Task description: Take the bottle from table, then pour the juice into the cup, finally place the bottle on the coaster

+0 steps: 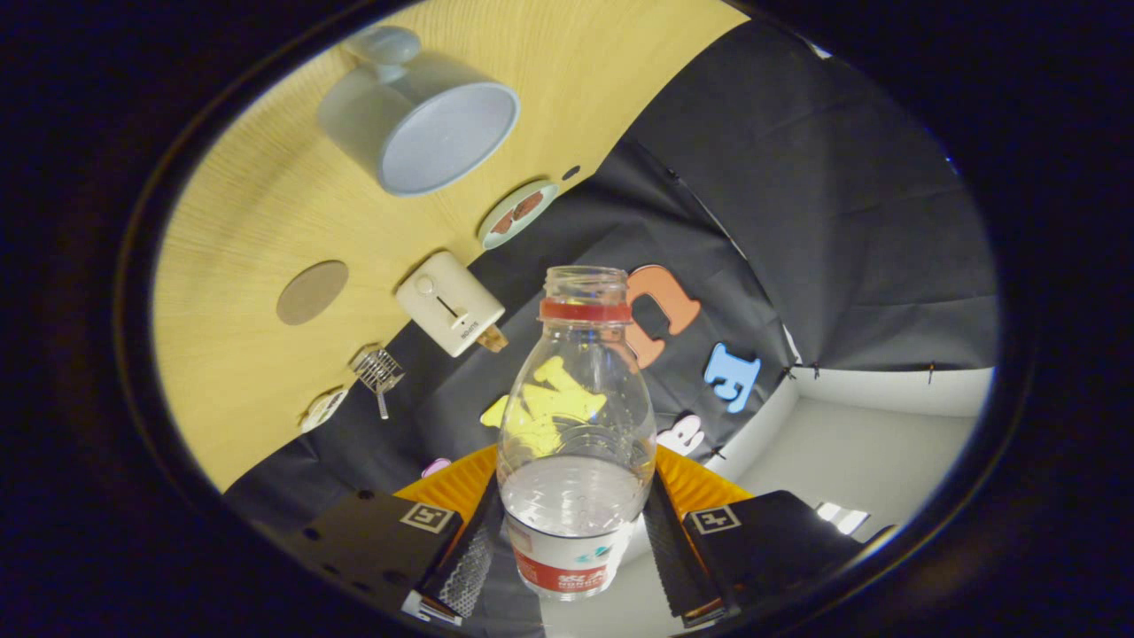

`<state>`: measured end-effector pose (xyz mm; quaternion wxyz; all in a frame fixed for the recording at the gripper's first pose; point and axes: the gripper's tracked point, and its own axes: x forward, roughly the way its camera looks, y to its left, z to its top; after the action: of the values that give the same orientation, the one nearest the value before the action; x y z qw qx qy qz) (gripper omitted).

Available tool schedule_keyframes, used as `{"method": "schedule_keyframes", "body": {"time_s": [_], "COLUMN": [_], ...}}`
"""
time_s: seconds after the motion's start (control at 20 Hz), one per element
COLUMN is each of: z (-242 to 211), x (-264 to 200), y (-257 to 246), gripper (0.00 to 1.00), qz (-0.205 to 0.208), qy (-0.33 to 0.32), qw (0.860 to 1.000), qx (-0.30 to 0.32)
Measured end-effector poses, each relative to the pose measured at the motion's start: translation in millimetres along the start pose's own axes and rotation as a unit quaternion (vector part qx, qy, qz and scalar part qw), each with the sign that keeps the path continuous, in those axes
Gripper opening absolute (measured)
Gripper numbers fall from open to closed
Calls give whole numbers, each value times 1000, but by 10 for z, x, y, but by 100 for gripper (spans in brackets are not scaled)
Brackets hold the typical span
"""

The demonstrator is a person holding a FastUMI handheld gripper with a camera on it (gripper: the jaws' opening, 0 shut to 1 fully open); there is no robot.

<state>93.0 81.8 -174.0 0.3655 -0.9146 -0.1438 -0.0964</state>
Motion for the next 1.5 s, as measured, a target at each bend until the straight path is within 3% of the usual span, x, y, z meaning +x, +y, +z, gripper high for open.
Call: {"method": "schedule_keyframes", "body": {"time_s": [0.2, 0.35, 0.5, 0.7, 1.0, 1.15, 1.25, 1.5], "z": [-25, -113, -74, -3, 80, -30, -77, -207], "x": [-31, -20, -81, -198, -285, -225, -165, 66], "y": [81, 340, 621, 967, 1307, 1383, 1416, 1455], "gripper": [81, 82, 82, 82, 82, 82, 82, 82], "qz": [4, 36, 77, 102, 138, 140, 147, 170], "qy": [3, 27, 55, 78, 114, 132, 144, 181], "qw": [1000, 995, 971, 929, 830, 797, 764, 642], "qx": [18, 90, 221, 346, 528, 573, 612, 726]}}
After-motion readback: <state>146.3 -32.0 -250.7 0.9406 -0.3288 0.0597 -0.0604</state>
